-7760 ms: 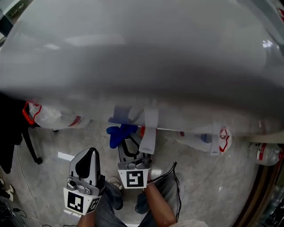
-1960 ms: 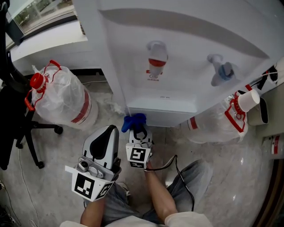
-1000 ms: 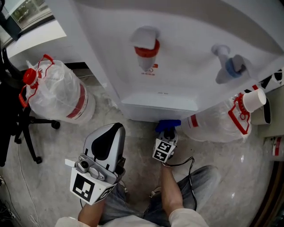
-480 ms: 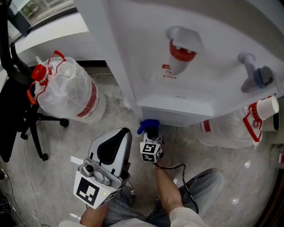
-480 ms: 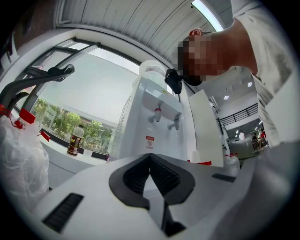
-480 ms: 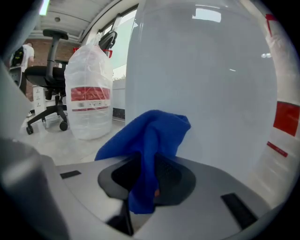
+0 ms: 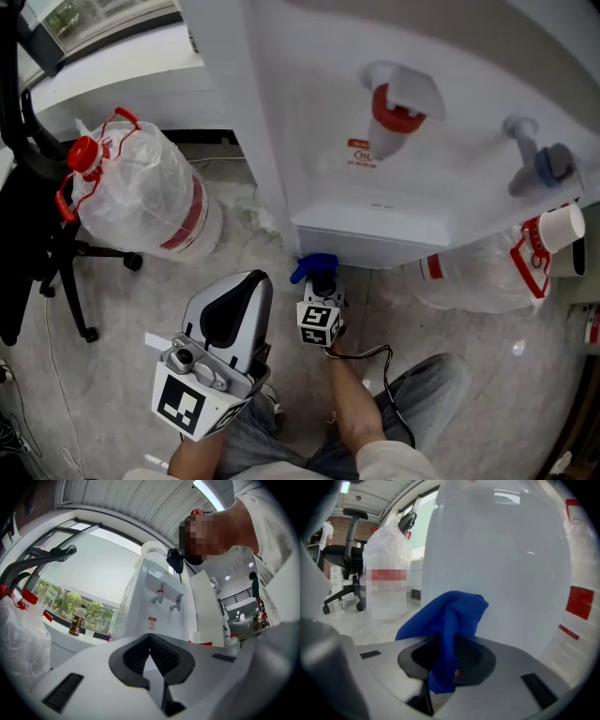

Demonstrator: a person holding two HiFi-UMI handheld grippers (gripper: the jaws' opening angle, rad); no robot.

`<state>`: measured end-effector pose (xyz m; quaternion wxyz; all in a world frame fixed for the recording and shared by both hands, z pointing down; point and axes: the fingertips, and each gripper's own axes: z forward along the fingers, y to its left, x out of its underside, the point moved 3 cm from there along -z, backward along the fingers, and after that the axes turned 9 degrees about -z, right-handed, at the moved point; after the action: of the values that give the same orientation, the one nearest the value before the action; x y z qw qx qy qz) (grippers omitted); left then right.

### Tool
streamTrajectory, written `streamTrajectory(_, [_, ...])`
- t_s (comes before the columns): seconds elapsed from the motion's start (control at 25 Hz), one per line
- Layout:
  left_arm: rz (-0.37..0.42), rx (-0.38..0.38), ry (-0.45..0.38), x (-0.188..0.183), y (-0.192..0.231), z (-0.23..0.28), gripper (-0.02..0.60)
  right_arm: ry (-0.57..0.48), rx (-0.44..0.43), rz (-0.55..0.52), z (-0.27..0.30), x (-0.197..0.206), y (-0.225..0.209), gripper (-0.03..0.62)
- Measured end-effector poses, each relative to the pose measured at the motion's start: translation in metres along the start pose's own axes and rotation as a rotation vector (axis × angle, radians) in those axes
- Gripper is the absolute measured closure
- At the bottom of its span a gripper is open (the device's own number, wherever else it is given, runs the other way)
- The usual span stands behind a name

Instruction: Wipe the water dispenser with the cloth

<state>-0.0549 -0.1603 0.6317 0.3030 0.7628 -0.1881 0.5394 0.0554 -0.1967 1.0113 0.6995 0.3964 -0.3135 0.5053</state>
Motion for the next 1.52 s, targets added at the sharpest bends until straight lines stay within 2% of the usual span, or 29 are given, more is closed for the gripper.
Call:
streamTrajectory(0.24, [-0.024, 0.04, -0.006, 0.006, -0.013, 0.017, 0.571, 0.09, 0.217, 0.154, -0.028, 0.045, -0.082, 0.499])
streamTrajectory(0.36, [-0.03, 0.05, 0.0, 0.011, -0.018, 0.023, 0.571, 0.106, 0.294, 0.144, -0.039, 0.058, -0.12, 0.499])
streamTrajectory(0.6, [-0.029, 0.062, 0.009, 0.017, -0.028, 0.032, 0.571, 0.11, 0.387, 0.218, -0.061, 0.066, -0.158, 0.499])
streamTrajectory(0.72, [-0.027, 0.056, 0.025, 0.022, -0.029, 0.035, 0.571, 0.067, 0.407, 0.221, -0.07, 0.052, -0.166, 0.499])
streamTrajectory(0.96, [0.017, 0.01, 0.098, 0.011, -0.028, 0.035, 0.571, -0.016, 0.392, 0.167, -0.122, -0.029, -0.176, 0.499])
streamTrajectory(1.2, [-0.001, -0.002, 0.127, -0.044, -0.041, 0.046, 0.571, -0.116, 0.399, 0.13, -0.184, -0.141, -0.211, 0.499])
streamTrajectory(1.32, [0.01, 0.004, 0.116, -0.075, -0.046, 0.056, 0.571, -0.133, 0.409, 0.12, -0.204, -0.178, -0.23, 0.499])
streamTrajectory(1.52, [-0.008, -0.002, 0.127, -0.122, -0.056, 0.068, 0.571, -0.227, 0.468, 0.091, -0.256, -0.26, -0.259, 0.499])
